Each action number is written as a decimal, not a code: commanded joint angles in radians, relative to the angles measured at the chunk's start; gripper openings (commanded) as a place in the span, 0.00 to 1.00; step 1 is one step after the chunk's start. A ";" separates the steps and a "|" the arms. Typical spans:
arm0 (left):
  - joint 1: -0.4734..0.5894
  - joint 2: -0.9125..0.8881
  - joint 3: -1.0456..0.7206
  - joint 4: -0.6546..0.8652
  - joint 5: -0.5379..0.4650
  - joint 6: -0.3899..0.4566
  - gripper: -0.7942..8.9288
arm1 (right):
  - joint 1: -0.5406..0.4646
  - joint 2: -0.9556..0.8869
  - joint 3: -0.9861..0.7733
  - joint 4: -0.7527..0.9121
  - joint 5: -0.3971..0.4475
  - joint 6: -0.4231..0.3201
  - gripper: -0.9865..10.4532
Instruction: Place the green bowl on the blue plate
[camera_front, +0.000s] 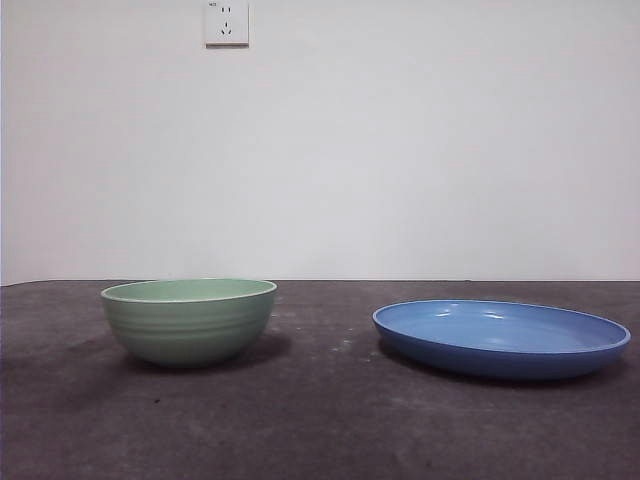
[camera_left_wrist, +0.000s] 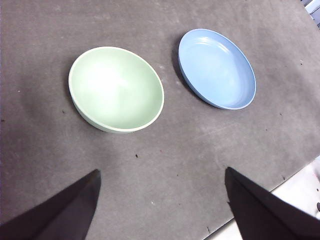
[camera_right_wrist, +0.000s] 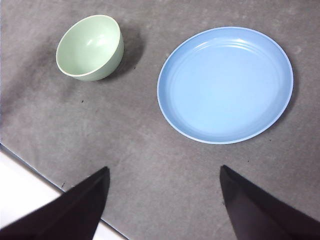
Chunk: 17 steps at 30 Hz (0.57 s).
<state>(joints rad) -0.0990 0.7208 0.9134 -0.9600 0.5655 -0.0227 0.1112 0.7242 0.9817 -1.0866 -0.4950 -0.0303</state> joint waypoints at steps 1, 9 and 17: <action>-0.002 0.011 0.022 0.013 0.004 0.011 0.50 | 0.003 0.006 0.019 0.008 -0.002 -0.009 0.40; -0.023 0.084 0.035 0.093 0.003 -0.047 0.50 | 0.003 0.006 0.019 0.008 -0.002 -0.006 0.40; -0.103 0.291 0.178 0.121 -0.143 -0.071 0.50 | 0.003 0.006 0.019 0.008 -0.002 -0.006 0.40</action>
<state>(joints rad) -0.1967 0.9871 1.0634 -0.8440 0.4370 -0.0887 0.1112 0.7242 0.9817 -1.0866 -0.4950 -0.0299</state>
